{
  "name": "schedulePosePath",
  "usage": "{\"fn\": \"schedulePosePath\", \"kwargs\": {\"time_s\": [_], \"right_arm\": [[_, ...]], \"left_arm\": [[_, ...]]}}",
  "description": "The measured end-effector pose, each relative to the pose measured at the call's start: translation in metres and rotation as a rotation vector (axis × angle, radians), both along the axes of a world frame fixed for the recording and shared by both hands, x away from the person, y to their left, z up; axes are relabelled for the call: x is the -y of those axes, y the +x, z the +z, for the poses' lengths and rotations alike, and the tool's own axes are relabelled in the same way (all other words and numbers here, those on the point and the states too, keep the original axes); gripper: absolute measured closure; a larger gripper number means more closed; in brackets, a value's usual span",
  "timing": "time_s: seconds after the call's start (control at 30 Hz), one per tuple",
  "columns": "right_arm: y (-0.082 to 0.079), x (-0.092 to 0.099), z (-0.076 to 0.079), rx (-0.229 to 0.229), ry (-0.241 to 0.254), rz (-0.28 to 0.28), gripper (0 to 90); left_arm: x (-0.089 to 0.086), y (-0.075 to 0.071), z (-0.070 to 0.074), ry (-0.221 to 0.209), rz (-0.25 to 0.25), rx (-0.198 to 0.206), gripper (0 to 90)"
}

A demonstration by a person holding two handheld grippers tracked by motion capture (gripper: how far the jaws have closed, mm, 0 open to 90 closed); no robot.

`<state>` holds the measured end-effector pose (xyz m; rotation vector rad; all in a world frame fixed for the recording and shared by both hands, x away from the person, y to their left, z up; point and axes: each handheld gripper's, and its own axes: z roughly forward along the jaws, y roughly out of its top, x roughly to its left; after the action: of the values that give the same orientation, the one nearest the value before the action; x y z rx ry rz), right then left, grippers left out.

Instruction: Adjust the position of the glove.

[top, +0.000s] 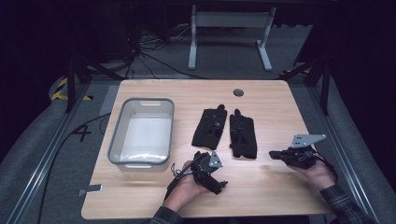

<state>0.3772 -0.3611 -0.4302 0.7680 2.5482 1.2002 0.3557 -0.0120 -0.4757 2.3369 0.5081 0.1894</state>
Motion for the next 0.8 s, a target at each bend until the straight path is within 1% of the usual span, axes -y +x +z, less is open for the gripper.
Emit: {"fn": "schedulePosePath", "kwargs": {"time_s": [0.13,0.17,0.27,0.33,0.37,0.4,0.47,0.5,0.57,0.6,0.67,0.73,0.8], "right_arm": [[0.01,-0.007,0.002,-0.01,0.017,0.022,89.9],[0.012,-0.009,0.002,-0.008,0.009,0.024,90.0],[0.019,-0.016,0.004,-0.003,0.008,0.038,90.0],[0.024,-0.02,0.004,0.004,0.02,0.042,89.9],[0.024,-0.02,0.004,0.004,0.02,0.042,89.9],[0.031,-0.024,0.004,-0.001,0.014,0.048,89.9],[0.033,-0.025,0.004,0.001,0.012,0.048,89.9],[0.039,-0.03,0.004,0.001,0.015,0.049,89.9],[0.043,-0.034,0.005,0.007,0.011,0.052,89.8],[0.045,-0.035,0.004,0.005,0.018,0.053,89.9],[0.048,-0.036,0.003,0.0,0.016,0.055,89.8],[0.053,-0.039,0.002,0.002,-0.006,0.055,89.8],[0.057,-0.042,0.002,0.003,-0.006,0.055,89.8]], "left_arm": [[0.0,0.0,0.0,0.0,-0.003,-0.002,0.0],[0.0,0.0,0.0,0.0,-0.004,-0.004,0.0],[0.0,0.0,0.0,0.001,-0.005,-0.004,0.0],[0.0,0.001,0.0,0.001,-0.01,-0.004,0.0],[0.0,0.001,0.0,0.001,-0.01,-0.004,0.0],[0.0,0.001,0.0,0.001,-0.01,-0.004,0.0],[0.0,0.0,0.0,0.001,-0.009,-0.002,0.0],[0.0,0.0,0.0,0.002,-0.008,-0.001,0.0],[0.0,0.0,0.0,0.002,-0.008,0.0,0.0],[0.0,0.0,0.0,0.002,-0.008,0.0,0.0],[0.0,0.0,0.0,0.001,-0.011,-0.001,0.0],[0.0,0.001,0.0,-0.002,-0.012,-0.003,0.0],[0.0,0.001,0.0,-0.001,-0.013,-0.003,0.0]]}}
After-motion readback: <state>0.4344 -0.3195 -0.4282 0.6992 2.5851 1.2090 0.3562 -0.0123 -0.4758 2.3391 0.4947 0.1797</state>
